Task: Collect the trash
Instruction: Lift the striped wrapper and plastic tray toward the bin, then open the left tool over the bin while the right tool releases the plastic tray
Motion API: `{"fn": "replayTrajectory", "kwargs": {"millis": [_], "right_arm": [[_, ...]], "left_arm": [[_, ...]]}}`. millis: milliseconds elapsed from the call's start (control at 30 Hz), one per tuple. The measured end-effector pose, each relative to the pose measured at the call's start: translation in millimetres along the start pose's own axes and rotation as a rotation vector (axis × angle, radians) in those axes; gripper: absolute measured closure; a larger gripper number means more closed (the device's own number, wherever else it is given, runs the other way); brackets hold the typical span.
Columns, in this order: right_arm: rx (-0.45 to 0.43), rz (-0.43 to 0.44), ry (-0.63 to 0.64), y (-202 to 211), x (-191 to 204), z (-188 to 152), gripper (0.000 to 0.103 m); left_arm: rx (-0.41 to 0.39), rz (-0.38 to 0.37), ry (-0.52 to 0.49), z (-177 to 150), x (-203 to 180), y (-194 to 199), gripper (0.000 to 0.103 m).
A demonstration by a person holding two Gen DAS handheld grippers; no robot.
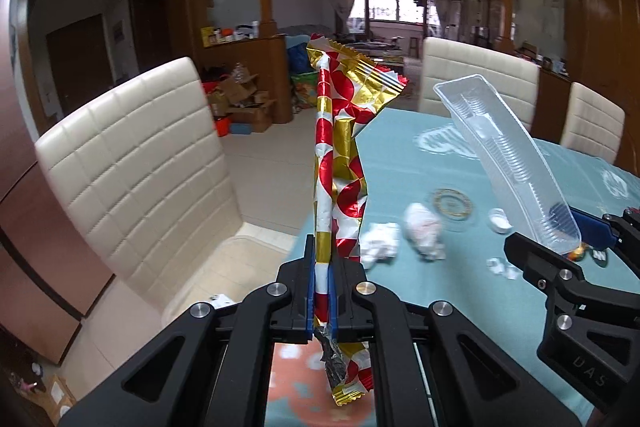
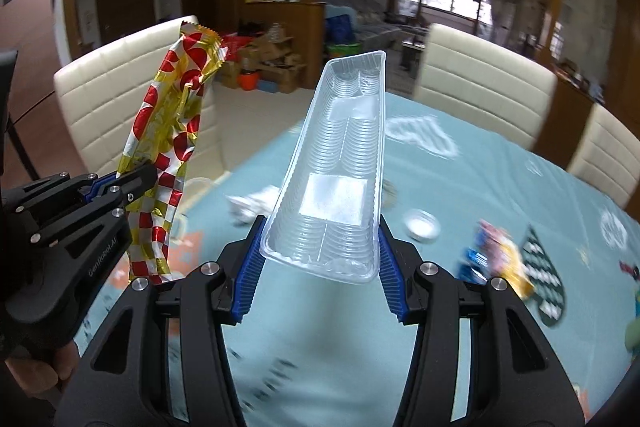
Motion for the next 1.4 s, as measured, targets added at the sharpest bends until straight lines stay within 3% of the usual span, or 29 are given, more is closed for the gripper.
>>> {"fn": "replayTrajectory", "kwargs": {"millis": [300, 500, 700, 733, 800, 833, 867, 1033, 1400], "right_arm": [[0.006, 0.086, 0.081, -37, 89, 31, 0.050], [0.032, 0.087, 0.101, -71, 109, 42, 0.050], [0.079, 0.050, 0.102, -102, 106, 37, 0.050], [0.084, 0.050, 0.102, -104, 104, 36, 0.050], [0.095, 0.056, 0.104, -109, 106, 34, 0.050], [0.102, 0.062, 0.107, -112, 107, 33, 0.050], [0.105, 0.067, 0.114, -114, 109, 32, 0.050], [0.115, 0.101, 0.129, -122, 124, 28, 0.050], [0.132, 0.192, 0.181, -121, 162, 21, 0.048]], "left_arm": [[0.034, 0.106, 0.054, -5, 89, -21, 0.098], [0.078, 0.118, 0.089, -14, 124, -48, 0.098], [0.092, 0.145, 0.086, -17, 134, -69, 0.096], [0.095, 0.148, 0.088, -18, 136, -72, 0.091], [0.097, 0.159, 0.098, -20, 142, -77, 0.057], [0.086, 0.168, 0.102, -21, 146, -77, 0.024], [0.064, 0.180, 0.102, -20, 149, -75, 0.019], [0.030, 0.249, 0.055, -21, 156, -67, 0.019], [0.065, 0.313, 0.179, -41, 201, -48, 0.019]]}}
Point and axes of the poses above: each gripper's, at about its wrist camera, not at the fingertips, and y roughly against the way its jaws point, x to its left, z to its top, the point moved 7 cm from there along -y, roughly the way its jaws point, and after that the axes turned 7 degrees about -z, right-handed, at the moved point
